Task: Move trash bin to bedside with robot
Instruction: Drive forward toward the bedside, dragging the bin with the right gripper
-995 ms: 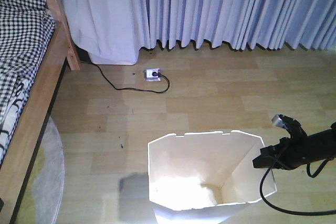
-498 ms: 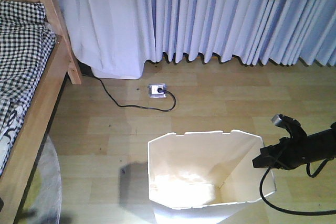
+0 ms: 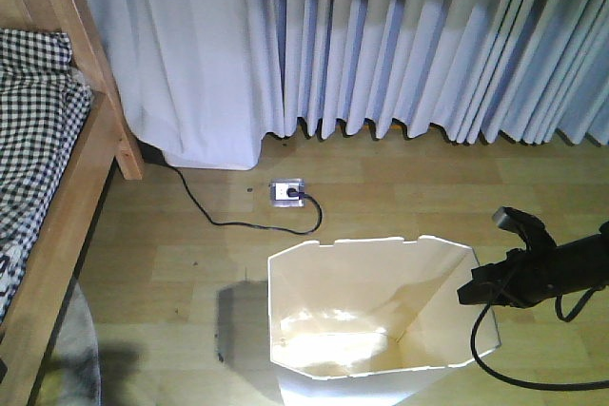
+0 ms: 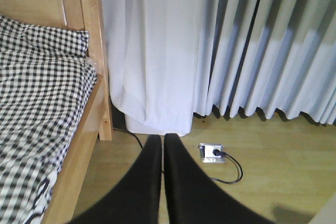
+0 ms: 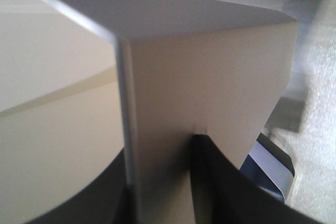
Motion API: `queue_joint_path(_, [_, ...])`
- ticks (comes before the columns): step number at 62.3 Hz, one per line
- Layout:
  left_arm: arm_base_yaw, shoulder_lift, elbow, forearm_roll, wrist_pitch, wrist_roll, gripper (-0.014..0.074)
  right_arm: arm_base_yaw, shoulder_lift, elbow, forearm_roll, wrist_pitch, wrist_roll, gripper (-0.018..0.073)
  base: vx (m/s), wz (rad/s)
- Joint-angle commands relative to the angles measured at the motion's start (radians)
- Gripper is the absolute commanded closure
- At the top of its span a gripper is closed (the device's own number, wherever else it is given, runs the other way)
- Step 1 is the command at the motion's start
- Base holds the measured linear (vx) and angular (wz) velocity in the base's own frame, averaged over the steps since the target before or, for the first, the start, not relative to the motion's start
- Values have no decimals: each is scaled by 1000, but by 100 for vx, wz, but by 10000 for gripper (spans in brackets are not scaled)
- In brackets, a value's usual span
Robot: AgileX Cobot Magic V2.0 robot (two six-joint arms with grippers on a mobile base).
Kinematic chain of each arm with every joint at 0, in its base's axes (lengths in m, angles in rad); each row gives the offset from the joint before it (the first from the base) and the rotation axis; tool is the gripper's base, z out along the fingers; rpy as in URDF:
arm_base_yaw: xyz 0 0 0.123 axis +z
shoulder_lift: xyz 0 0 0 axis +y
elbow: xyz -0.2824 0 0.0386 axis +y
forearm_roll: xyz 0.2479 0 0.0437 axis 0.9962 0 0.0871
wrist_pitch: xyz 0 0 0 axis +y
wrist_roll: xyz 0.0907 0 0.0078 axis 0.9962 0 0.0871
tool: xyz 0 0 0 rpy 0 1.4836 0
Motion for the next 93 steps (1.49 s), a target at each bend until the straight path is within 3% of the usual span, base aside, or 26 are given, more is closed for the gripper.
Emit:
queue_joint_path(1, [0,6,3,-2,-71,-4,603,-4,-67,-5,38,224,0,564,24,-3])
queue_joint_path(93, [0,6,3,-2,-71,-4,603,-4,-67,-5,38,224,0,564,16,1])
